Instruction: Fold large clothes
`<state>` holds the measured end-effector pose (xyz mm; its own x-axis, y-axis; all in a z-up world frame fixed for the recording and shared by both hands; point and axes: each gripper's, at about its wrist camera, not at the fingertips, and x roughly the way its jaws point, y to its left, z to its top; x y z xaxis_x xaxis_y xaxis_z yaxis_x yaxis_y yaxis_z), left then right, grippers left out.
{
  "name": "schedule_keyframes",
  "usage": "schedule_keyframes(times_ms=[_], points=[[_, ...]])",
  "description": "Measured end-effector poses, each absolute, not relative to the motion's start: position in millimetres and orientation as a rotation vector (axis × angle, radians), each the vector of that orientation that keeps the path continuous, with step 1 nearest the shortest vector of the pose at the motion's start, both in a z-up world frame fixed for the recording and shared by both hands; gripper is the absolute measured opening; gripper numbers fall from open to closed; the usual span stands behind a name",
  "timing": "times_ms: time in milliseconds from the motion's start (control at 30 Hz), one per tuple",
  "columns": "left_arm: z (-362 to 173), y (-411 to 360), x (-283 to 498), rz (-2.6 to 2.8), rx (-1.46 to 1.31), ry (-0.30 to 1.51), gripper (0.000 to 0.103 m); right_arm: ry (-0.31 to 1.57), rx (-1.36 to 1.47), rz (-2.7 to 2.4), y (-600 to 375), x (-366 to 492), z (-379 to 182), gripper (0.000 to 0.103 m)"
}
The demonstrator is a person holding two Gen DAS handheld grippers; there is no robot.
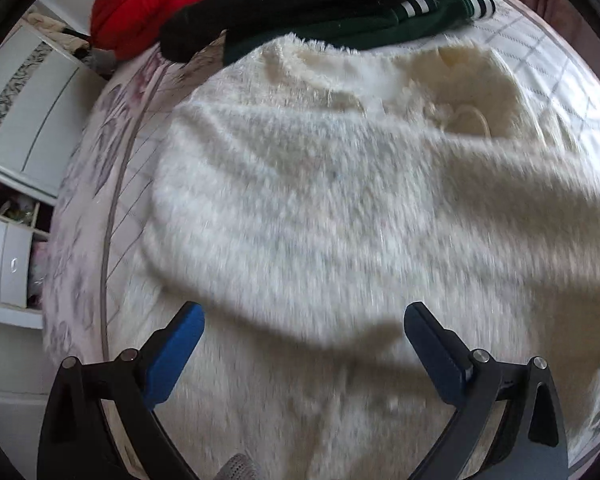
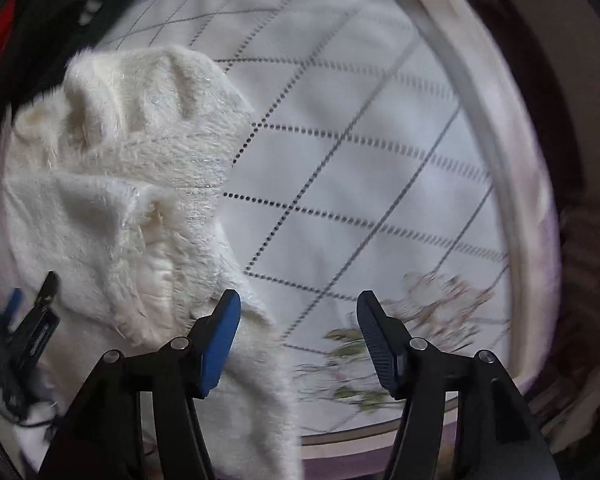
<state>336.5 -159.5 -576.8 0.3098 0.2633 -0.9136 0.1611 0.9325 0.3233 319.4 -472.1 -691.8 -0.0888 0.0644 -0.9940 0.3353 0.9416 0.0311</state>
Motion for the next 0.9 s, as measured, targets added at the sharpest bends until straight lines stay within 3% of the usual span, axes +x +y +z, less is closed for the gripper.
schedule_keyframes(times_ms=[67,167,233,600,733,900], points=[[-584,-156,320,0.094,0.388,1.298,0.103,1.669,0.143,-0.265,-467,324,-688,0.063],[-590,-159,297,0.146,0.387,1.333,0.103,1.685,0.165,-0.201,-462,331,-689,0.063],[-591,-164,278,0.202,0.423,1.337,0.103,1.693,0.199,-0.139,-404,366,-701,0.063],[-575,-290,132,0.251,0.671,1.402,0.103,1.781,0.090,0.056,-476,300,-731,0.063],[-594,-351,91,0.172,0.813,1.390,0.103,1.808,0.108,0.046,-519,271,-733,0.063],[-645,-370,80,0.147,0.873,1.472,0.103,1.858,0.123,0.035,-552,249,-745,0.063]])
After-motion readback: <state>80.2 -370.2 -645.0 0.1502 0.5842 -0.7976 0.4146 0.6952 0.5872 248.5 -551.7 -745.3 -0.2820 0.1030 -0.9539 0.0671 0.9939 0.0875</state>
